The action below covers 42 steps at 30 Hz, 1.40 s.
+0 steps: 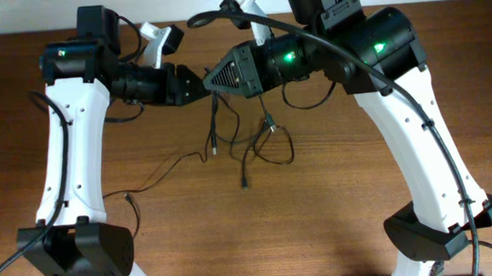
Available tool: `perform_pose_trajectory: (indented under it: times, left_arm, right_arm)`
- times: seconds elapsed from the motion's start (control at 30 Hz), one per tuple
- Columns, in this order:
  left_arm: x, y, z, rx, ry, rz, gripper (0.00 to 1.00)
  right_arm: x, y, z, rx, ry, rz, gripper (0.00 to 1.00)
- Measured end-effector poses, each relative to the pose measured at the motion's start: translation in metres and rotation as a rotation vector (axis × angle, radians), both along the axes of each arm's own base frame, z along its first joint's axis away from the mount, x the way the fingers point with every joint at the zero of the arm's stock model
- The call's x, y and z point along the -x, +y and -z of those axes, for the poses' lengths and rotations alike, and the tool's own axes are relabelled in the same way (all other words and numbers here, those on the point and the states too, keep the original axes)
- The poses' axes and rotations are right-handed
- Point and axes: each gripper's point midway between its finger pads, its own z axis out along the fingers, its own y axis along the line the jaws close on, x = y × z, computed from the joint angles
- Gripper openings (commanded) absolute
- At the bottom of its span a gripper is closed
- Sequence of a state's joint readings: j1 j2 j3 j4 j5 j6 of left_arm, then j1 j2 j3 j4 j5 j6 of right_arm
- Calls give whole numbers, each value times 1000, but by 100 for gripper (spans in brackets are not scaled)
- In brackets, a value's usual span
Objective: Untangle cables
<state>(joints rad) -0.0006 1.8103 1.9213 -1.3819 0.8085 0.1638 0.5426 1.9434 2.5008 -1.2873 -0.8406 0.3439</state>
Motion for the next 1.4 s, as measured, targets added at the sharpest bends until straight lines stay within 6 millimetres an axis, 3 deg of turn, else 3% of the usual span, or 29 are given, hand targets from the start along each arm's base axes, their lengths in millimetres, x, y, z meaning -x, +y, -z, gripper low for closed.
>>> perform_pose_trajectory:
  times: [0.07, 0.27, 0.33, 0.5, 0.6, 0.8, 0.87, 1.07, 1.23, 1.4]
  left_arm:
    - [-3, 9, 8, -59, 33, -53, 0]
    - [-7, 27, 21, -163, 85, -160, 1]
    - [-9, 33, 24, -179, 96, -187, 27]
    - [-9, 37, 25, -184, 116, -215, 70]
    - [-7, 37, 25, -182, 125, -214, 74]
    - [-3, 36, 26, -179, 142, -212, 81]
    - [2, 30, 23, -148, 151, -181, 89]
    - [22, -5, 3, 10, 77, 43, 87]
    - [37, -43, -3, 42, 2, 213, 86]
    - [44, -60, -4, 40, -49, 298, 86]
  right_arm:
    - [-5, -4, 5, 33, -5, 36, 4]
    - [-12, -29, 6, 142, -72, 181, 4]
    - [-8, -42, 0, 173, -98, 227, 4]
    - [-11, -63, 4, 261, -125, 323, 4]
    - [-26, -87, 22, 384, -98, 476, 4]
    - [-34, -83, 29, 378, -50, 512, 4]
    - [-38, -80, 31, 376, -46, 515, 4]
    - [-47, -74, 45, 385, -5, 520, 4]
    - [-56, -64, 56, 377, 32, 516, 4]
    - [-56, -63, 56, 375, 35, 514, 4]
